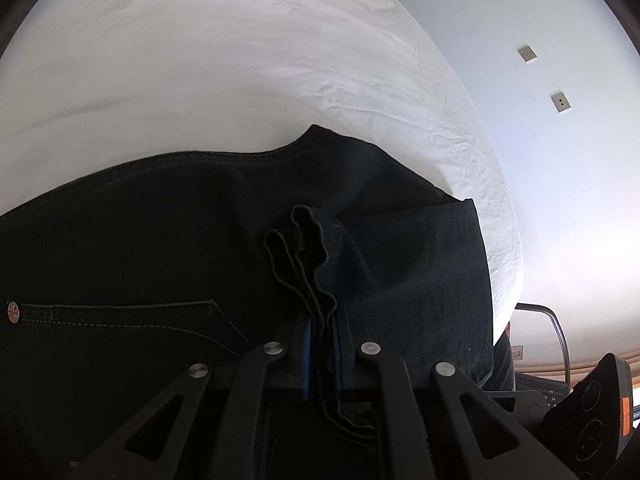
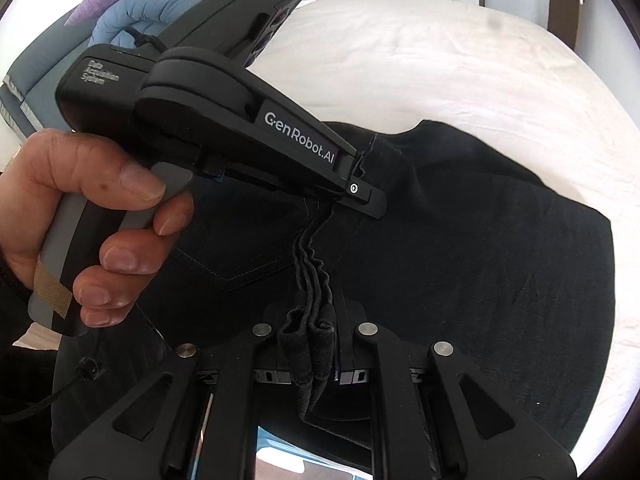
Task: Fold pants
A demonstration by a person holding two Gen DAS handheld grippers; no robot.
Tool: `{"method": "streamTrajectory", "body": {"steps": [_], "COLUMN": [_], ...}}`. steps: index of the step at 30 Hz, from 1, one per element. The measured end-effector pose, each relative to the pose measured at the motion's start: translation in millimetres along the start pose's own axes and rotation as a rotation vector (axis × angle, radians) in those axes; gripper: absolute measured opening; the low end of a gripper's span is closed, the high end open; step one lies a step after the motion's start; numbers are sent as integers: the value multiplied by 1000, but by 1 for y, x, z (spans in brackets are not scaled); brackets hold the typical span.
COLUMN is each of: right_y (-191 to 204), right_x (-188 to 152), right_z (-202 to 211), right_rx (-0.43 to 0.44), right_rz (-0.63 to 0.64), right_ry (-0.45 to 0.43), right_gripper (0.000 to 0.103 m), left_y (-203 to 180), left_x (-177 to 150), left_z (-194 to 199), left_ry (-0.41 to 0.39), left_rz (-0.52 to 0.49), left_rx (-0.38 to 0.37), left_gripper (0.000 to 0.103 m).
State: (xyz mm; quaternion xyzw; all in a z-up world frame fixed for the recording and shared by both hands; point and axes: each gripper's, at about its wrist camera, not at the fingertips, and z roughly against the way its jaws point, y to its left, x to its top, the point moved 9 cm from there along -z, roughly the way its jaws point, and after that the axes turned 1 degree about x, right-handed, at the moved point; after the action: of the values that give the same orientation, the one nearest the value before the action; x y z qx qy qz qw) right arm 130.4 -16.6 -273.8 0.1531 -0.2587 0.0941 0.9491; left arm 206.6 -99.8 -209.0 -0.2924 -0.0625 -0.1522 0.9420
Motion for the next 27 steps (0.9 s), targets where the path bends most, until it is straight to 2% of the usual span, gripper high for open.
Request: {"method": "streamTrajectory", "body": {"steps": [6,8,9,10,11,12,14,15,17,18,20,22,23,25,27], "right_y": [-11,-17,-18,-18,-16,-17,-17,-18,-28,-38,-73,-115,-140,-190,-237], "right_x": [-11,-15,-16,-17,-18,-19,-24,-26,-25,-25,-23,-21,-16,-13,-6], "right_z": [-10,-8,-4,3,11,21,43,54,86,100,122,139,143,147,147], "right_rx": [4,26,53,91,127,155,234,265,343,378,414,421,443,506,534], "right_rz": [-24,-52,-61,-67,-74,-84,-106,-118,-143,-166,-232,-319,-380,-489,-567], "right_ry": [62,81,81,77,65,40,15,9,-41,-61,-108,-158,-170,-166,-182], "right_gripper": [14,21,28,63,96,101,101,101,101,101,99,96,88,81,78], "left_y": [2,2,3,5,6,10,12,13,9,2,-17,-35,-48,-61,-59], "left_x": [1,1,0,0,2,3,1,2,4,5,3,-1,-8,-19,-34], "left_z": [-9,-6,-3,1,6,10,16,22,34,41,49,50,44,29,9], "left_ry": [5,-5,-14,-24,-39,-53,-58,-74,-121,-152,-205,-239,-241,-227,-173], "left_rz": [-29,-30,-40,-49,-59,-66,-71,-77,-99,-109,-121,-147,-177,-225,-230], "left_rx": [34,48,68,97,141,169,200,245,313,323,309,278,270,291,289], "left_gripper": [12,17,24,36,43,47,47,49,51,51,53,60,62,64,64]}}
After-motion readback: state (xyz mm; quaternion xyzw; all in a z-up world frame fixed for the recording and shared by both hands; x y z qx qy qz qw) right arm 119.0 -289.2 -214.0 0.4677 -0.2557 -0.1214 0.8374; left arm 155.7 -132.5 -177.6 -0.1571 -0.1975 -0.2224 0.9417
